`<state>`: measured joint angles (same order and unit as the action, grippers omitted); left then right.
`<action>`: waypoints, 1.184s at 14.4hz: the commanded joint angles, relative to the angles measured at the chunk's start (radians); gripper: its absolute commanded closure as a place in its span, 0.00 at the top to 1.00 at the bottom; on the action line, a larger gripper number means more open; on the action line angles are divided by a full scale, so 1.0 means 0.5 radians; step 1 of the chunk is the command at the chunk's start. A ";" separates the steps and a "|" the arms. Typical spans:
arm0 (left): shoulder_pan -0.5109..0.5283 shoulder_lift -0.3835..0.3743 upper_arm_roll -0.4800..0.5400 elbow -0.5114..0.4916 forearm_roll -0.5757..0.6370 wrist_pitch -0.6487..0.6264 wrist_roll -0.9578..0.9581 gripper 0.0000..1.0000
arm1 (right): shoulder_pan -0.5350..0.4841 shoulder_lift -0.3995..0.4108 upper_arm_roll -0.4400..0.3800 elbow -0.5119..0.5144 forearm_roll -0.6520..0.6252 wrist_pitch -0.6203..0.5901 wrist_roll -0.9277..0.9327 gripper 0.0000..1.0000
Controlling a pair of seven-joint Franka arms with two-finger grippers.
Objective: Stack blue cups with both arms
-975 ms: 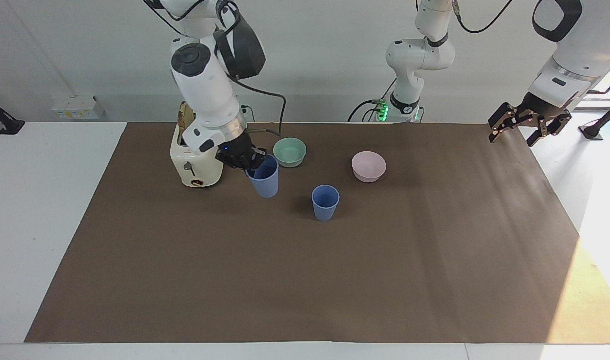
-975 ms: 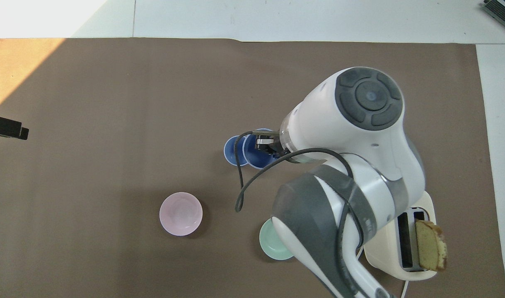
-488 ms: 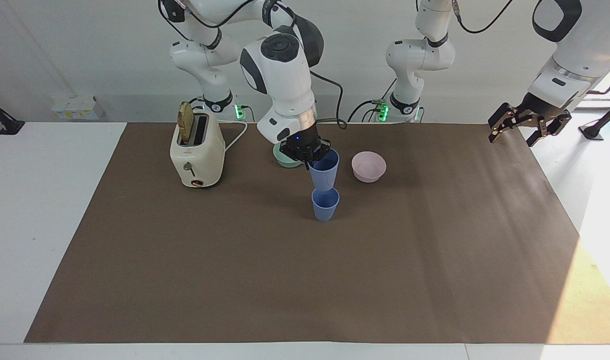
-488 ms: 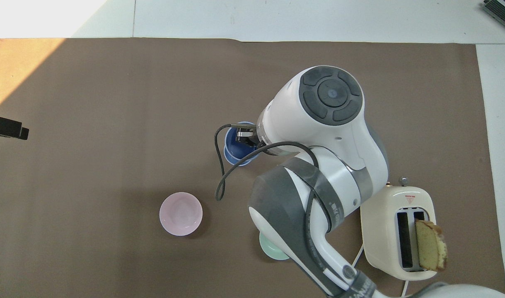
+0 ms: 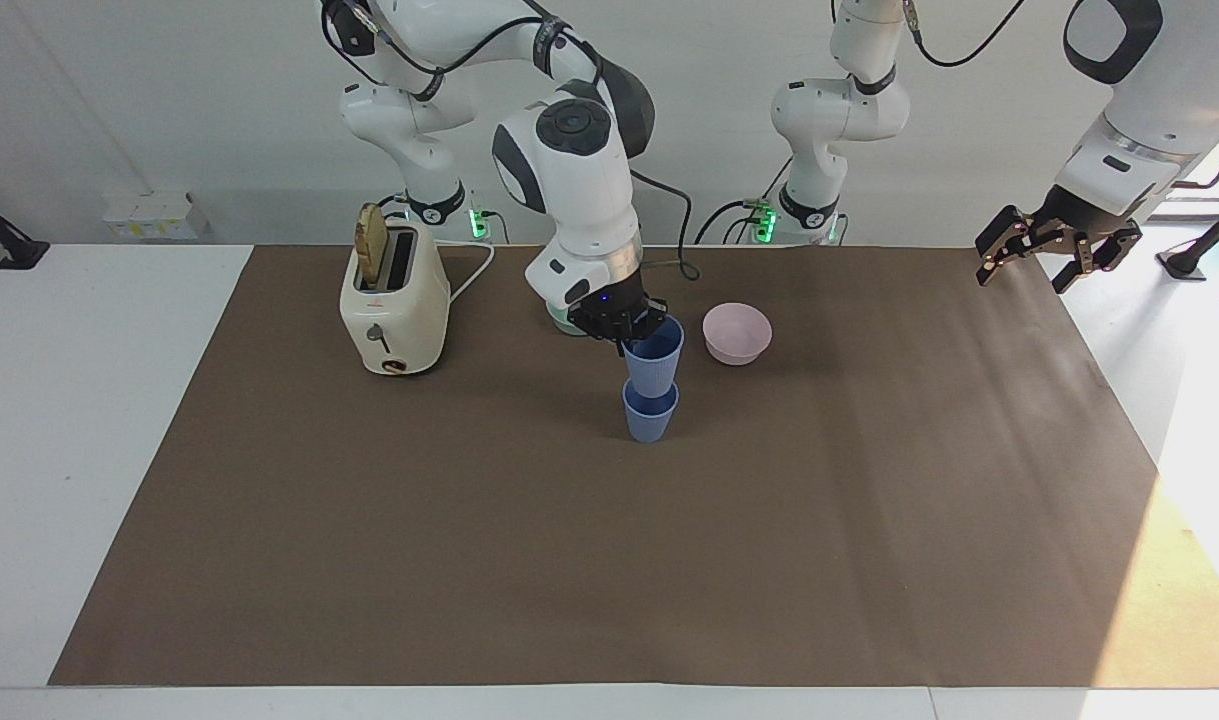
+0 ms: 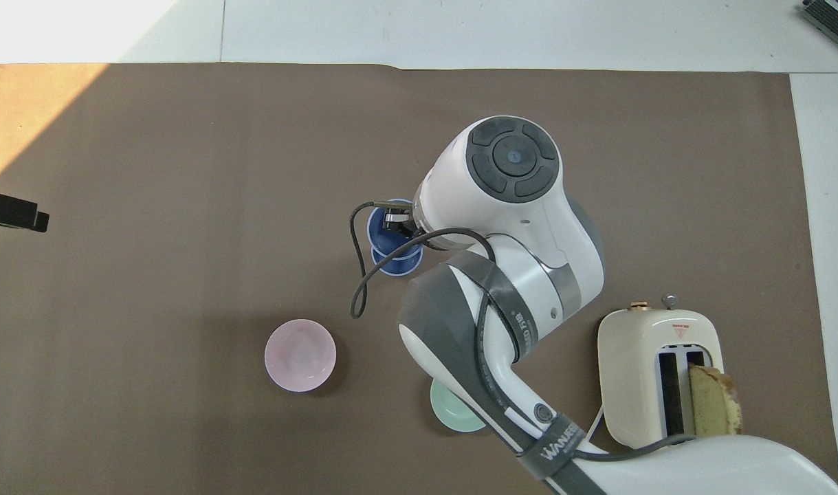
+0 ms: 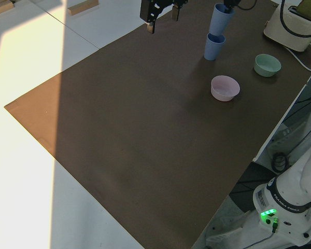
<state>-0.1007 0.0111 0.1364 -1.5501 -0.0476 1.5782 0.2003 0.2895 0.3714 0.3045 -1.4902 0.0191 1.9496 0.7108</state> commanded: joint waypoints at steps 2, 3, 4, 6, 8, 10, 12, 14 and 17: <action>-0.001 -0.004 -0.006 0.020 0.037 -0.018 0.020 1.00 | 0.004 0.021 0.011 -0.045 -0.029 0.016 0.048 0.00; -0.001 -0.004 -0.006 0.017 0.037 -0.018 0.017 1.00 | 0.001 0.021 0.011 -0.054 -0.029 0.016 0.045 0.00; -0.001 -0.004 -0.006 0.017 0.037 -0.018 0.017 1.00 | 0.001 0.021 0.011 -0.069 -0.029 0.016 0.042 0.00; -0.004 -0.007 -0.006 0.014 0.037 -0.018 0.017 1.00 | -0.002 0.018 0.011 -0.094 -0.029 0.016 0.036 0.00; -0.004 -0.007 -0.006 0.014 0.037 -0.018 0.020 1.00 | 0.001 0.021 0.011 -0.100 -0.029 0.019 0.030 0.00; -0.007 -0.007 -0.006 0.014 0.037 -0.015 0.020 1.00 | 0.004 0.033 0.011 -0.109 -0.032 0.052 0.033 0.00; -0.007 -0.007 -0.006 0.014 0.037 -0.018 0.020 1.00 | -0.005 0.046 0.011 -0.134 -0.029 0.104 0.036 0.72; -0.007 -0.007 -0.006 0.014 0.037 -0.018 0.020 1.00 | 0.004 0.046 0.008 -0.124 -0.029 0.123 0.039 1.00; -0.007 -0.007 -0.006 0.014 0.037 -0.018 0.020 1.00 | 0.001 0.040 0.005 -0.103 -0.035 0.105 0.036 1.00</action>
<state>-0.1007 0.0111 0.1334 -1.5501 -0.0476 1.5782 0.2004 0.2937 0.3944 0.3036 -1.5449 0.0185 1.9889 0.7109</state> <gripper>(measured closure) 0.000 0.366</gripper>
